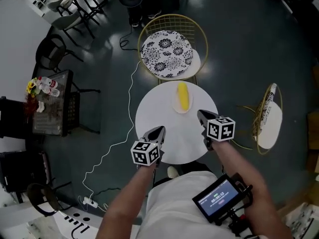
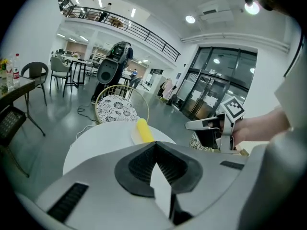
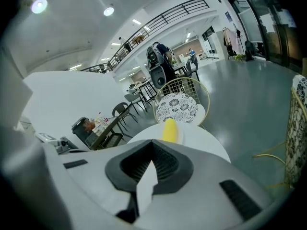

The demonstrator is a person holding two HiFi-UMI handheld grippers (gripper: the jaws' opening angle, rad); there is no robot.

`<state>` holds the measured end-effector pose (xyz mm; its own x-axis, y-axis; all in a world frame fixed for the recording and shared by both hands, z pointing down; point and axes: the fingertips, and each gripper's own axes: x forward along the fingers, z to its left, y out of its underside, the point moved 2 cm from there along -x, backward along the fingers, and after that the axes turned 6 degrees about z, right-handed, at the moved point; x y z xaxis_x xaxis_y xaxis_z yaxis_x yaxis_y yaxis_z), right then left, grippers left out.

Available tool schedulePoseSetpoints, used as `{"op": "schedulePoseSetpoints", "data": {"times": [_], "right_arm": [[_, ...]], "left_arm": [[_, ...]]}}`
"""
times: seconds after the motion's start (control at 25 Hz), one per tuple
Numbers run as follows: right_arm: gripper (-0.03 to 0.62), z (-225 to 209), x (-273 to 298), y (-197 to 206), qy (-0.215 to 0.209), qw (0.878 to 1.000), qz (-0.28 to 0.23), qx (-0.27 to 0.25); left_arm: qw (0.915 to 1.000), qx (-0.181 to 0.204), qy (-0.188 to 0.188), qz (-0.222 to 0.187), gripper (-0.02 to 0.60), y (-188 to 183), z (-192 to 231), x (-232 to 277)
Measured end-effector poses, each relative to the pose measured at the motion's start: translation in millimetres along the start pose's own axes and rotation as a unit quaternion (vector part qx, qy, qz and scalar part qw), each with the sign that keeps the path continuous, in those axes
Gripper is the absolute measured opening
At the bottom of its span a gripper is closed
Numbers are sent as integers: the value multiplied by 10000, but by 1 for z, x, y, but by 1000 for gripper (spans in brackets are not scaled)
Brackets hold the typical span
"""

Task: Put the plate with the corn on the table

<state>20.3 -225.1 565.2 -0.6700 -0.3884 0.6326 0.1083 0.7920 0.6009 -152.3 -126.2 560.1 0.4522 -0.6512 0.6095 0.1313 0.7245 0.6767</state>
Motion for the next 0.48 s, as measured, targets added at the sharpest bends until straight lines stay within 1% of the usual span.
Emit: {"op": "schedulePoseSetpoints", "data": {"times": [0.2, 0.36, 0.48], "right_arm": [[6, 31, -28, 14, -282, 9994, -170, -95], [6, 53, -51, 32, -423, 9986, -283, -166], [6, 63, -67, 37, -530, 9972, -472, -246]], "left_arm": [[9995, -48, 138, -274, 8, 10, -14, -33], [9986, -69, 266, -446, 8, 20, -23, -62], [9978, 40, 335, -573, 8, 22, -31, -77]]}}
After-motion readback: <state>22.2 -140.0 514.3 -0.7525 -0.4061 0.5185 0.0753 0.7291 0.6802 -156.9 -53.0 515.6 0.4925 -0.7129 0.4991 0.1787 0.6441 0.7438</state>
